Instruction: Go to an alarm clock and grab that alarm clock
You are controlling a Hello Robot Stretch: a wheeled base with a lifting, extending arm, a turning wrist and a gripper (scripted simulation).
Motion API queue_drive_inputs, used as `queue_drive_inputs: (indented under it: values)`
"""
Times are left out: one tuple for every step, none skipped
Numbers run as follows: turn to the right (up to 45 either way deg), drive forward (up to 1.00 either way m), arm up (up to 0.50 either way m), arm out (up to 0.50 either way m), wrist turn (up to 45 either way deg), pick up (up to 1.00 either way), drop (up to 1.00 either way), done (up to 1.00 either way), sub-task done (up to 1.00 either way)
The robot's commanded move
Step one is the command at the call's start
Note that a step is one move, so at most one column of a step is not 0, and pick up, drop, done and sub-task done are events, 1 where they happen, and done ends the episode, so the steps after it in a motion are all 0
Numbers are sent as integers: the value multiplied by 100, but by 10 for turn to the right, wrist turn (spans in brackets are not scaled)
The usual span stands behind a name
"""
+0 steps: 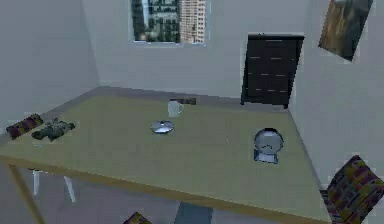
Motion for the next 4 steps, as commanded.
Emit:
queue_drive_inputs:
  values:
    - [-450, 0, 0, 0, 0, 0, 0, 0, 0]
    - [-180, 0, 0, 0, 0, 0, 0, 0, 0]
    - [450, 0, 0, 0, 0, 0, 0, 0, 0]
    - [240, 0, 0, 0, 0, 0, 0, 0, 0]
